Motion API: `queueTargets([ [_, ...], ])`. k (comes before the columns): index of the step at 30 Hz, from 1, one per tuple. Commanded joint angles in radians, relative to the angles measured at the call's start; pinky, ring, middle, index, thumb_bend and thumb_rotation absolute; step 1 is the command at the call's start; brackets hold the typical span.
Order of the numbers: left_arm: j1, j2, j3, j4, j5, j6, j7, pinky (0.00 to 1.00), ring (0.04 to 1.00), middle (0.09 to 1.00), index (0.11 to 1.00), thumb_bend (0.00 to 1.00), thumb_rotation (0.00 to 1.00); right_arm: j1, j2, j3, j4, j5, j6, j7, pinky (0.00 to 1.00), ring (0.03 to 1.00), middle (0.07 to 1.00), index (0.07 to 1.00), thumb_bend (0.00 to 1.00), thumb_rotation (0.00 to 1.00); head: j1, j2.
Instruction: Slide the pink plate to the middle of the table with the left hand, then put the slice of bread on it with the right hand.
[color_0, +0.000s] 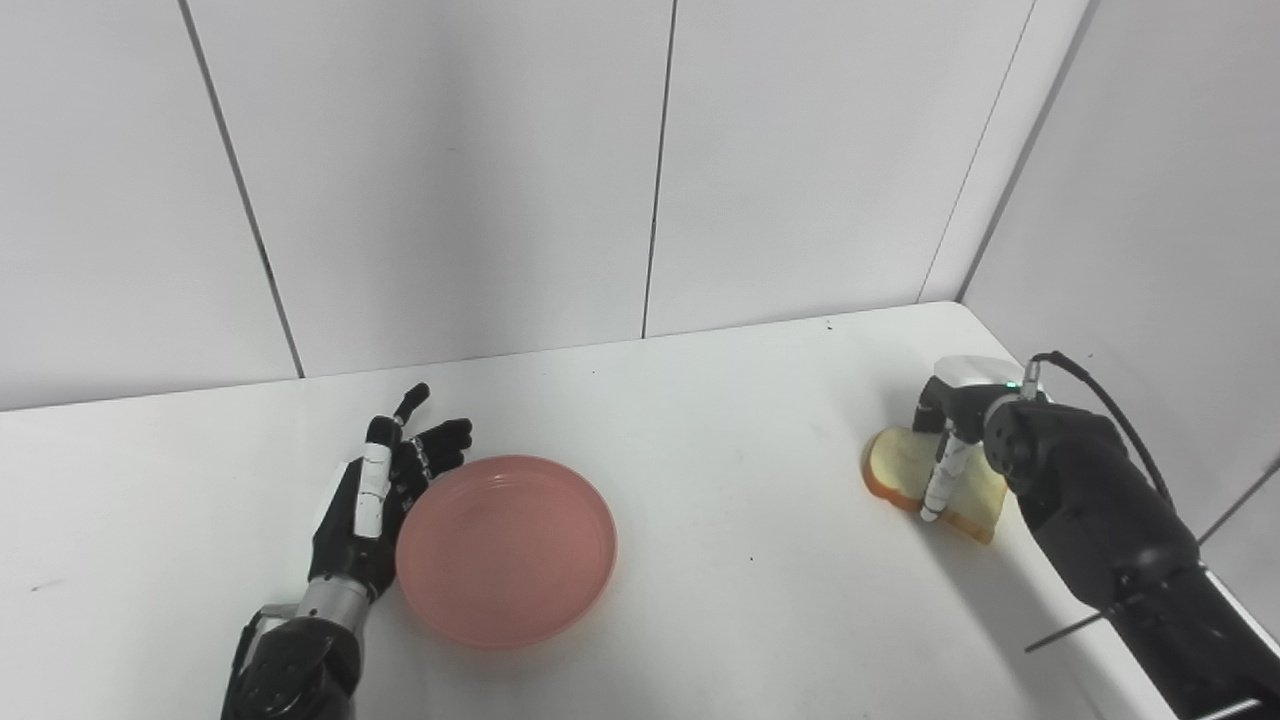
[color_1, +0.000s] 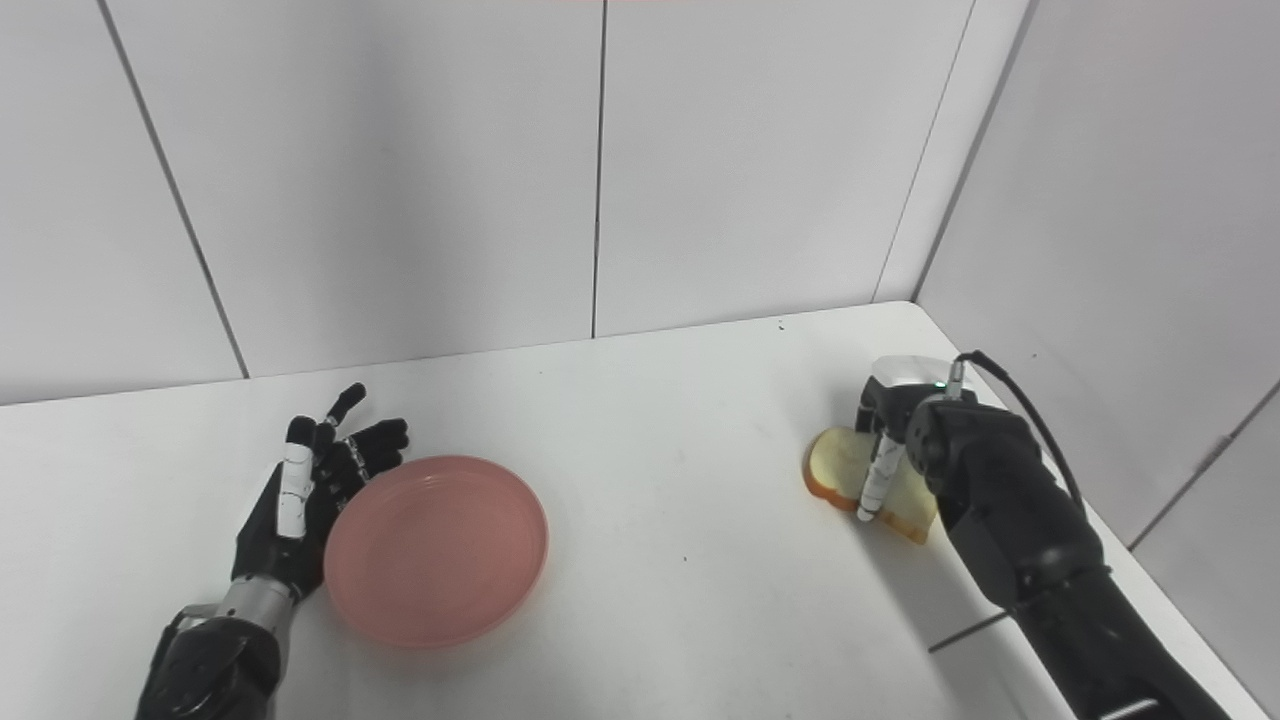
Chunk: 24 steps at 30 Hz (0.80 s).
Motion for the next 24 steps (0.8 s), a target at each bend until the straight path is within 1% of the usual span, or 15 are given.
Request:
queueTargets([
  [1, 0.024, 0.004, -0.003, 0.026, 0.005, 0.055, -0.002, 0.79, 0.771, 0.734, 0.918, 0.91, 0.98, -0.050, -0.015, -0.030, -0.101, -0.045, 0.010, 0.036, 0.49, 0.623, 0.669, 0.493, 0.52, 0.15, 0.000, 0.001],
  [2, 0.024, 0.003, -0.003, 0.027, 0.006, 0.056, 0.000, 0.78, 0.766, 0.731, 0.915, 0.93, 0.98, -0.054, -0.011, -0.031, -0.130, -0.061, 0.010, 0.051, 0.57, 0.678, 0.695, 0.491, 0.53, 0.15, 0.000, 0.001],
  [3, 0.023, 0.002, -0.003, 0.030, 0.007, 0.053, 0.002, 0.78, 0.765, 0.730, 0.915, 0.93, 0.98, -0.060, -0.009, -0.029, -0.163, -0.068, 0.010, 0.062, 0.58, 0.683, 0.697, 0.491, 0.53, 0.15, 0.003, 0.001],
  [4, 0.023, 0.000, -0.003, 0.032, 0.006, 0.052, 0.002, 0.77, 0.760, 0.728, 0.911, 0.92, 0.98, -0.069, -0.006, -0.025, -0.199, -0.083, 0.010, 0.076, 0.57, 0.664, 0.681, 0.490, 0.53, 0.15, 0.004, 0.001],
  [6, 0.023, -0.002, -0.002, 0.034, 0.005, 0.051, 0.003, 0.77, 0.759, 0.727, 0.907, 0.92, 0.97, -0.085, -0.003, -0.012, -0.246, -0.107, 0.010, 0.098, 0.45, 0.558, 0.616, 0.491, 0.53, 0.15, 0.007, 0.001],
  [8, 0.021, -0.005, -0.005, 0.038, 0.009, 0.046, 0.003, 0.77, 0.758, 0.731, 0.909, 0.92, 0.97, -0.110, 0.014, -0.013, -0.294, -0.123, 0.010, 0.132, 0.44, 0.545, 0.604, 0.489, 0.53, 0.15, 0.026, 0.005],
  [10, 0.019, -0.007, -0.008, 0.046, 0.013, 0.041, 0.006, 0.76, 0.757, 0.734, 0.915, 0.90, 0.98, -0.137, 0.025, -0.002, -0.347, -0.127, 0.009, 0.167, 0.55, 0.621, 0.631, 0.483, 0.53, 0.14, 0.046, 0.005],
  [12, 0.014, -0.010, -0.008, 0.057, 0.014, 0.039, 0.011, 0.76, 0.755, 0.731, 0.914, 0.90, 0.97, -0.159, 0.029, 0.020, -0.388, -0.133, 0.001, 0.193, 0.56, 0.630, 0.637, 0.483, 0.53, 0.14, 0.073, 0.006],
  [13, 0.014, -0.011, -0.008, 0.057, 0.015, 0.042, 0.014, 0.76, 0.754, 0.729, 0.913, 0.90, 0.97, -0.169, 0.033, 0.031, -0.405, -0.137, -0.003, 0.204, 0.56, 0.627, 0.635, 0.483, 0.53, 0.14, 0.073, 0.006],
  [14, 0.013, -0.014, -0.008, 0.059, 0.015, 0.043, 0.017, 0.75, 0.752, 0.729, 0.912, 0.90, 0.97, -0.179, 0.038, 0.039, -0.421, -0.140, -0.005, 0.214, 0.53, 0.609, 0.624, 0.483, 0.53, 0.14, 0.101, 0.006],
  [15, 0.011, -0.015, -0.008, 0.062, 0.015, 0.042, 0.018, 0.76, 0.754, 0.726, 0.910, 0.90, 0.96, -0.189, 0.051, 0.046, -0.441, -0.143, -0.003, 0.226, 0.48, 0.576, 0.603, 0.482, 0.53, 0.14, 0.101, 0.006],
  [16, 0.010, -0.018, -0.008, 0.066, 0.017, 0.038, 0.021, 0.77, 0.754, 0.725, 0.909, 0.90, 0.96, -0.197, 0.058, 0.053, -0.455, -0.141, -0.004, 0.231, 0.47, 0.567, 0.598, 0.482, 0.53, 0.14, 0.128, 0.007],
  [17, 0.009, -0.021, -0.009, 0.069, 0.019, 0.035, 0.023, 0.78, 0.757, 0.725, 0.908, 0.90, 0.96, -0.201, 0.062, 0.056, -0.464, -0.139, -0.006, 0.235, 0.45, 0.554, 0.592, 0.483, 0.53, 0.14, 0.132, 0.007],
  [22, -0.006, -0.047, -0.021, 0.104, 0.054, -0.005, 0.080, 0.76, 0.819, 0.804, 0.894, 0.90, 0.96, -0.248, 0.126, 0.091, -0.477, -0.113, -0.026, 0.227, 0.36, 0.463, 0.523, 0.485, 0.53, 0.14, 0.210, 0.001],
  [24, -0.013, -0.060, -0.023, 0.121, 0.062, -0.014, 0.098, 0.75, 0.833, 0.825, 0.894, 0.90, 0.96, -0.263, 0.139, 0.106, -0.466, -0.104, -0.040, 0.222, 0.34, 0.440, 0.510, 0.486, 0.53, 0.14, 0.232, -0.001],
])
